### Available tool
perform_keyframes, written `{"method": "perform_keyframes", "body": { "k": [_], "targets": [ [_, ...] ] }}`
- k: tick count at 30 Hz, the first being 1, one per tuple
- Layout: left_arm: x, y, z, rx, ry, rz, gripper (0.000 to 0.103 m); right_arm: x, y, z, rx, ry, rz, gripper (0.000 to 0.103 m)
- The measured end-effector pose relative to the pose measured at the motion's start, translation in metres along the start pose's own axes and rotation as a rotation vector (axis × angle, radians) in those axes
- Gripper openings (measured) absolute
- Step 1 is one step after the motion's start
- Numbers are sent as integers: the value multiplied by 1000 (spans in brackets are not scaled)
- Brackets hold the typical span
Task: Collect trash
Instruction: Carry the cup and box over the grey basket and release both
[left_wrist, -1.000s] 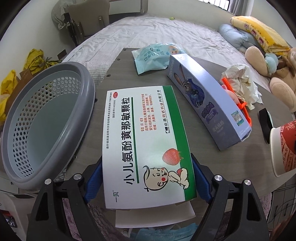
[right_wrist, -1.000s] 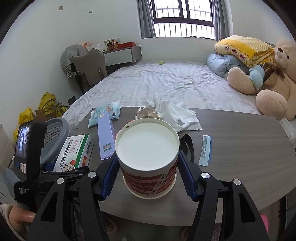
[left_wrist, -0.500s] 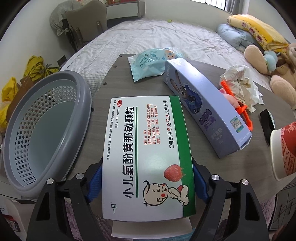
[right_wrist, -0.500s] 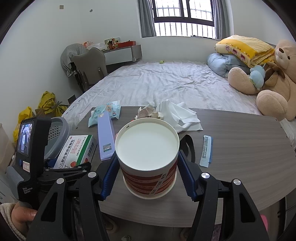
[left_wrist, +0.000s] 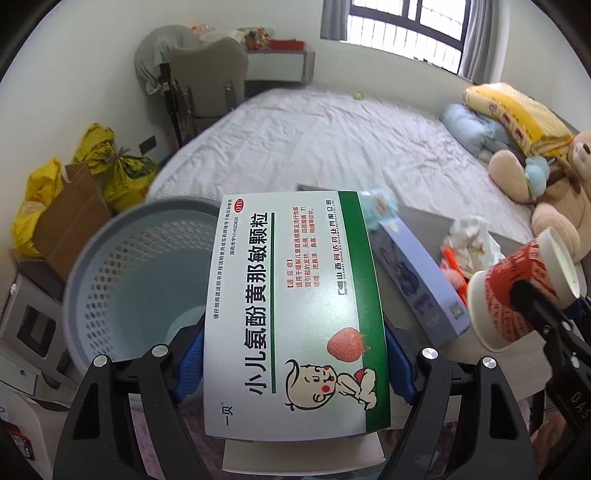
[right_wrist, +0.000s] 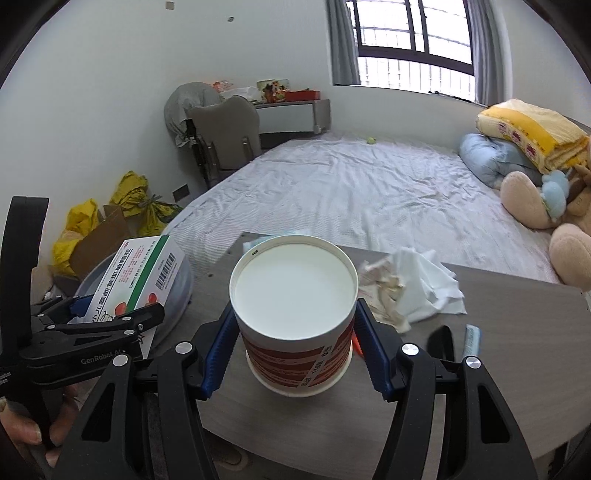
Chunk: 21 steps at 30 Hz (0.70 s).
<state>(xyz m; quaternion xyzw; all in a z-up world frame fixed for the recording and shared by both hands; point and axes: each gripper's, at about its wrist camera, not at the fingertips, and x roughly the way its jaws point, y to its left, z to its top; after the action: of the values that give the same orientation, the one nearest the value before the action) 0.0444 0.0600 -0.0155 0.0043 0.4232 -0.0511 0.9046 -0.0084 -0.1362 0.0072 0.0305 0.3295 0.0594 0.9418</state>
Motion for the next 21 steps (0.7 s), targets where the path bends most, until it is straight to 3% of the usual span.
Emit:
{"method": "perform_keyframes", "body": {
  "k": [5, 11, 19, 21],
  "targets": [
    [-6, 44, 9, -14, -43, 86, 77, 29, 54, 22, -64, 18, 133, 60],
    [9, 101, 8, -62, -22, 155, 77, 74, 115, 35, -132, 88, 256, 60],
    [31, 144, -1, -114, 35, 183, 77, 127, 162, 37, -202, 172, 308, 60],
    [34, 152, -2, -135, 45, 191, 78, 133, 164, 38, -210, 177, 314, 67]
  ]
}}
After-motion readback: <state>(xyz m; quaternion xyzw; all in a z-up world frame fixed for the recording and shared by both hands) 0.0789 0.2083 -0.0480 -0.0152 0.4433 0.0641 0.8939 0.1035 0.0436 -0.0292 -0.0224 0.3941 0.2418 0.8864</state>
